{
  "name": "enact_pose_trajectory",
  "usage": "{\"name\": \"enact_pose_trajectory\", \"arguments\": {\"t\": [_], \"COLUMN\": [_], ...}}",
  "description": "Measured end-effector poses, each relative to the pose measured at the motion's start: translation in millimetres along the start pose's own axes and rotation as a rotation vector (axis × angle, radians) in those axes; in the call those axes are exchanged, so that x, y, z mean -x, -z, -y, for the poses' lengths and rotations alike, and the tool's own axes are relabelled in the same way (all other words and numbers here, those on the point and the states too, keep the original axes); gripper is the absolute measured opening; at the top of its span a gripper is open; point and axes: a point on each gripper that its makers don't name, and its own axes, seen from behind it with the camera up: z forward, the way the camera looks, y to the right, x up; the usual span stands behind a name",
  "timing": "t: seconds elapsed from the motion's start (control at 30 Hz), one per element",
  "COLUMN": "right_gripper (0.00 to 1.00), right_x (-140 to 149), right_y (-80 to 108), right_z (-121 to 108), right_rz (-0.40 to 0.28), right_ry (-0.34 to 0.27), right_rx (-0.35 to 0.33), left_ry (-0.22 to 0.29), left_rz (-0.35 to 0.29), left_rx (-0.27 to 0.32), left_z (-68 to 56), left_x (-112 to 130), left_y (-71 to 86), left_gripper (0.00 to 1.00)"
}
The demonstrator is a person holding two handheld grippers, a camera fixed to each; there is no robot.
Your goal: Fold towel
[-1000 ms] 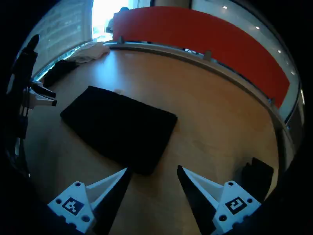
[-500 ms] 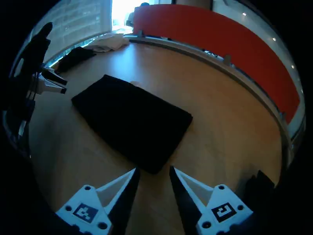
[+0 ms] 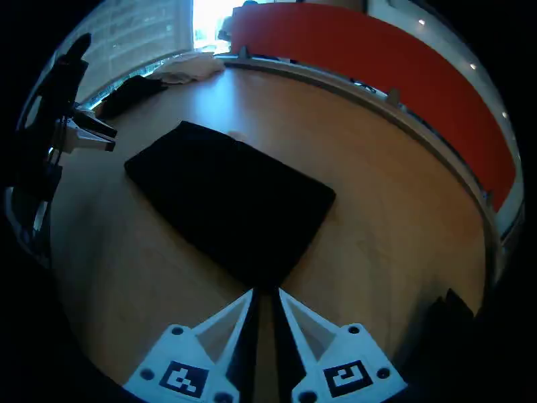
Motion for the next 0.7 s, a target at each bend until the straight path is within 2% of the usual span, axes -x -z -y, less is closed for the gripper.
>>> {"name": "enact_pose_trajectory", "arguments": {"t": [0.37,0.7], "right_gripper": [0.05,0.04], "right_x": [-1,-13], "right_y": [0.2,5.0], "right_z": [11,14], "right_rz": [-0.007,-0.029], "right_ry": [-0.042,-0.02], "right_rx": [-0.019,-0.001], "left_ry": [0.001,0.006], "left_rz": [0.003,0.004], "left_rx": [0.005,0.007], "left_z": [-1.2,-3.0], "left_x": [3,4], "left_y": [1.3,3.8], "left_gripper": [0.94,0.94]}}
